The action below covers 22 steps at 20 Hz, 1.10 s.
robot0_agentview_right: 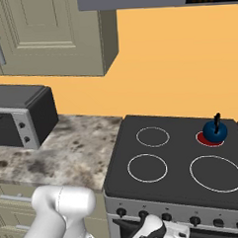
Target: Lower the heat of the kettle.
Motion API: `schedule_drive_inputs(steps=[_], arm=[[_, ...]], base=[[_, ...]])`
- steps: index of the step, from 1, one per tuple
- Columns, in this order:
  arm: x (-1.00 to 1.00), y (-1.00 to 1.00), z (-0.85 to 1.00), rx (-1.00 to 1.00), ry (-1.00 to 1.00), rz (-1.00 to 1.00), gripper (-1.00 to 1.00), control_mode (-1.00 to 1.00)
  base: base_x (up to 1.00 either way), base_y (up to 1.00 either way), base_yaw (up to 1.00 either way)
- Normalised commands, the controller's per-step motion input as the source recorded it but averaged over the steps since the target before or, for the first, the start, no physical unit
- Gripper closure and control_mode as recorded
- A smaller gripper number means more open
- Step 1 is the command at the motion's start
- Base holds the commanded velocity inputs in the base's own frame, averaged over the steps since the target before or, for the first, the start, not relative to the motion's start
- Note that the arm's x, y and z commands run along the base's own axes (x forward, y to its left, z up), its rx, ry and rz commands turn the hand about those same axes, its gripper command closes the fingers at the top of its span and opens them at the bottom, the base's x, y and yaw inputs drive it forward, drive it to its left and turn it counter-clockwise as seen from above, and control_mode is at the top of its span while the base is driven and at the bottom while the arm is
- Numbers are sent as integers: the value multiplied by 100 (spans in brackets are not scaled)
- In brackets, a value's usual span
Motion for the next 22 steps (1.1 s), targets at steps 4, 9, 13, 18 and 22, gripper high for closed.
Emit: schedule_drive_inputs(steps=[4, 9, 13, 18, 22], arm=[[0, 0, 3, 21, -1, -1, 100, -100], [-8, 0, 5, 20, -7, -4, 100, -100], [-12, 0, 10, 18, -5, -4, 100, -100], [-14, 1, 16, 18, -6, -5, 100, -100], [-15, 5, 24, 17, -6, -6, 100, -100]], base=[[0, 0, 0], [0, 0, 0], [0, 0, 0], [0, 0, 0], [0, 0, 0]])
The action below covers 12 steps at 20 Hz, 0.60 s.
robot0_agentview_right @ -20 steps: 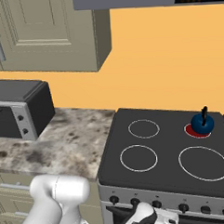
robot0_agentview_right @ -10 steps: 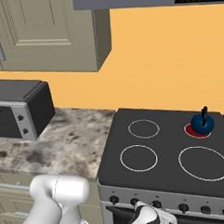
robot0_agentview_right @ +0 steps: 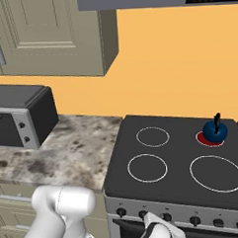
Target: Lower the heat of the kettle.
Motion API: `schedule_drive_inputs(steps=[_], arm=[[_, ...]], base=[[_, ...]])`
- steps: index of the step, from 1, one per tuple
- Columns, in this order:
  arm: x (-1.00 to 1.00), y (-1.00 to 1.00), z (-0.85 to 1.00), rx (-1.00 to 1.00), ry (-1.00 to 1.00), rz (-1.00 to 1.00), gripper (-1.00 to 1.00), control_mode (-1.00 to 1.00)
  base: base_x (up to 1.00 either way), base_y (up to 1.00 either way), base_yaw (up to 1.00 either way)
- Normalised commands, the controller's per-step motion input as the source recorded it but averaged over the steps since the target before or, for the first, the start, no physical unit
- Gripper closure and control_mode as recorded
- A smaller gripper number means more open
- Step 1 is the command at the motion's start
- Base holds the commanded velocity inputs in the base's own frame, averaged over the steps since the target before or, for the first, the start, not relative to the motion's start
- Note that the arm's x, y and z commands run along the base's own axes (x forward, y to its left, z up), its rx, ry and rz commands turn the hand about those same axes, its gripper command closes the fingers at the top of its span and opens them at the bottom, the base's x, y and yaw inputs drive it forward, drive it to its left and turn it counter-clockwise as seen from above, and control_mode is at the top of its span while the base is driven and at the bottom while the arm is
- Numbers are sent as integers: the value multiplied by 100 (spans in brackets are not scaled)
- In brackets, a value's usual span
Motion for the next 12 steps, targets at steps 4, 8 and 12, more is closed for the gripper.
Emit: schedule_drive_inputs(steps=[4, 8, 12], arm=[[-14, 1, 20, 18, -8, -6, 100, -100], [-16, 0, 18, 21, -12, -5, 100, -100], [-19, 0, 18, 24, -12, -6, 100, -100]], base=[[0, 0, 0], [0, 0, 0], [0, 0, 0]])
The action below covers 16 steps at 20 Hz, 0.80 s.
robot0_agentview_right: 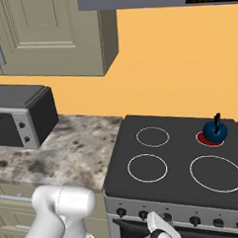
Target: Lower the heat of the kettle.
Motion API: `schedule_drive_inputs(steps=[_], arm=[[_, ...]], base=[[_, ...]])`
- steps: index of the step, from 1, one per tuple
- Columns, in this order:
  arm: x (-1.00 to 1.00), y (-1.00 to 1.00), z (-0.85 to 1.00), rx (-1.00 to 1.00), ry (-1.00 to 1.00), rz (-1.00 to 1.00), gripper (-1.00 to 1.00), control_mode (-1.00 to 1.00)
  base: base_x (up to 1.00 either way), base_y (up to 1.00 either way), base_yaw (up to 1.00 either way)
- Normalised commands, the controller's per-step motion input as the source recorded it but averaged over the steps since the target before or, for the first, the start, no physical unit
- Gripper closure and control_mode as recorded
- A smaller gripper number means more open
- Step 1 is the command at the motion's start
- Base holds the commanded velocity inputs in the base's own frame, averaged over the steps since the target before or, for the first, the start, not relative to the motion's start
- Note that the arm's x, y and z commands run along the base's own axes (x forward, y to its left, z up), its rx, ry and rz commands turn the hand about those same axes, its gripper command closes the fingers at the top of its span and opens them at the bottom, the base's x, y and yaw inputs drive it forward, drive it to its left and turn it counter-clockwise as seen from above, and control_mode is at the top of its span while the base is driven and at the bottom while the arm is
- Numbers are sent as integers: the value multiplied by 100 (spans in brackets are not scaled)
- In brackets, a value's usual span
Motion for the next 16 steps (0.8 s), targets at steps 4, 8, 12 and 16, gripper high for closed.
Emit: schedule_drive_inputs(steps=[4, 8, 12, 16], arm=[[-20, 0, 21, 29, -11, -6, 100, -100], [-18, 0, 27, 31, -7, -6, 100, -100], [-17, 0, 24, 32, -6, -5, 100, -100], [-18, 0, 23, 32, -8, -4, 100, -100]], base=[[0, 0, 0], [0, 0, 0], [0, 0, 0], [0, 0, 0]])
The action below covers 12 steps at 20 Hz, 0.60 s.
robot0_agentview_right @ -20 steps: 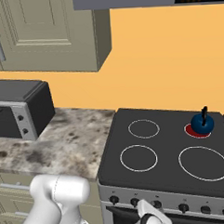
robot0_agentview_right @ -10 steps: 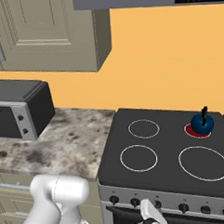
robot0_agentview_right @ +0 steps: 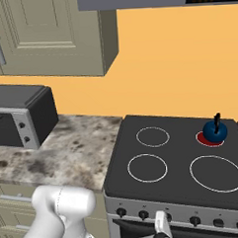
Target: Lower the heat of the kettle.
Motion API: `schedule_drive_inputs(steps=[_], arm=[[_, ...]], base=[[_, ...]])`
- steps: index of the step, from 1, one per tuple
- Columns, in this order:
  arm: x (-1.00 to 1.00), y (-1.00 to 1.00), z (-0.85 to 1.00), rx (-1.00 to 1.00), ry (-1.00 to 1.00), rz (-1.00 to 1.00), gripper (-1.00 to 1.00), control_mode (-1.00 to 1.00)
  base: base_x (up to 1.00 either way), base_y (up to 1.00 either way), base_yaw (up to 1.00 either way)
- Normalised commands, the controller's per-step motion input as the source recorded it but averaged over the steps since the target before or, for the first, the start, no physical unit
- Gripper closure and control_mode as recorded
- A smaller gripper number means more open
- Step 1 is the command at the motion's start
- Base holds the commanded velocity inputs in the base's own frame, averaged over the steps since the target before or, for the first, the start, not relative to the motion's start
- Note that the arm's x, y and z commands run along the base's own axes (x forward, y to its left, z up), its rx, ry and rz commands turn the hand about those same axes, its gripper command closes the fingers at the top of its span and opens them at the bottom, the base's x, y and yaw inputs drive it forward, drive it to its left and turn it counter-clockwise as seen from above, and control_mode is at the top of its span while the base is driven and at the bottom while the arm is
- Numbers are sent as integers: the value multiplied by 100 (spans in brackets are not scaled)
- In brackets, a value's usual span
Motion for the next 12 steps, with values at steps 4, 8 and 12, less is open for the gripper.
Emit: schedule_drive_inputs(steps=[4, 8, 12], arm=[[-17, 0, 20, 31, -10, -5, 100, -100], [-16, 0, 26, 30, -10, -6, 100, -100], [-14, 0, 25, 29, -9, -6, 100, -100]], base=[[0, 0, 0], [0, 0, 0], [0, 0, 0]])
